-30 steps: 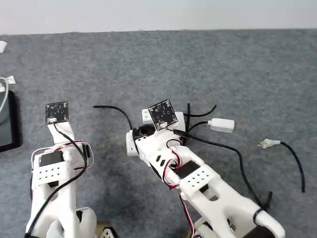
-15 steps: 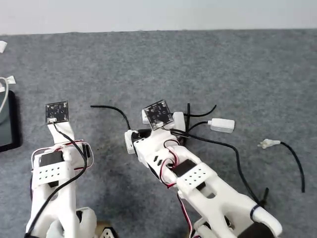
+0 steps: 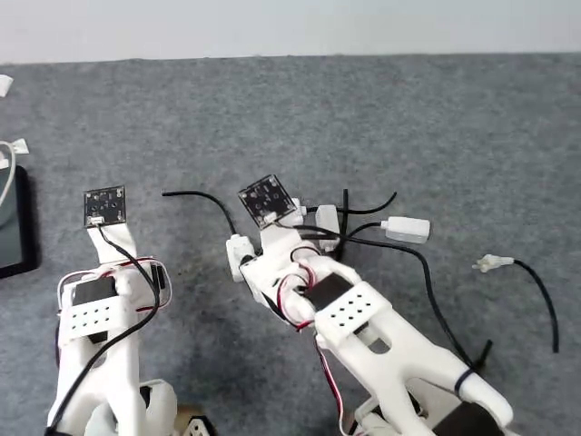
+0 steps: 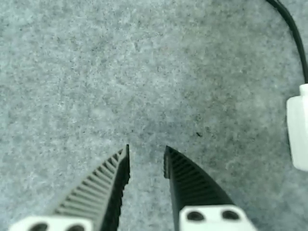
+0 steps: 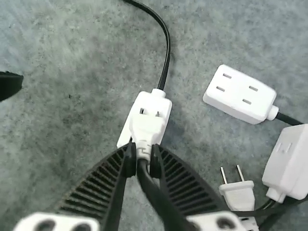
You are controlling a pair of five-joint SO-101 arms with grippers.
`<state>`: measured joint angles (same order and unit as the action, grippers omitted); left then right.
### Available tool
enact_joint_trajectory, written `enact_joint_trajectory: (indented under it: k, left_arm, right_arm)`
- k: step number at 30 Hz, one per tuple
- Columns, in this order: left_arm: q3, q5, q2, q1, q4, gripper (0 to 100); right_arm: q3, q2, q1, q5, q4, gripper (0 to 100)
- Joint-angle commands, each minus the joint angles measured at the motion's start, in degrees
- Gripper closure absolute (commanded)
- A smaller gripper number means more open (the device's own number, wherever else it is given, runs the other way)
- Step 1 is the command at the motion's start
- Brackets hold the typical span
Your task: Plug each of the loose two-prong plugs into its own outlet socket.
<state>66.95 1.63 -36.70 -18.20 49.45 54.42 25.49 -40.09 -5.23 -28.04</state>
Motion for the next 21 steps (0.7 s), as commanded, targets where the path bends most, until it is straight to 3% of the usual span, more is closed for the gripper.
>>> enact_joint_trajectory:
  k: [1, 13, 21]
  left_arm:
    - [-0.2, -0.9, -0.7, -0.2, -1.5, 94]
    - [-0.2, -1.0, -0.7, -0.2, -1.5, 94]
    - [-0.2, -1.0, -0.7, -0.2, -1.5, 94]
  right_arm:
    - [-6.1, 0.8, -0.1, 1.8, -2.6, 99.1]
    - [-13.9, 0.1, 0.6, 5.7, -8.9, 99.1]
    - [-18.1, 0.0, 8.3, 5.5, -14.5, 99.1]
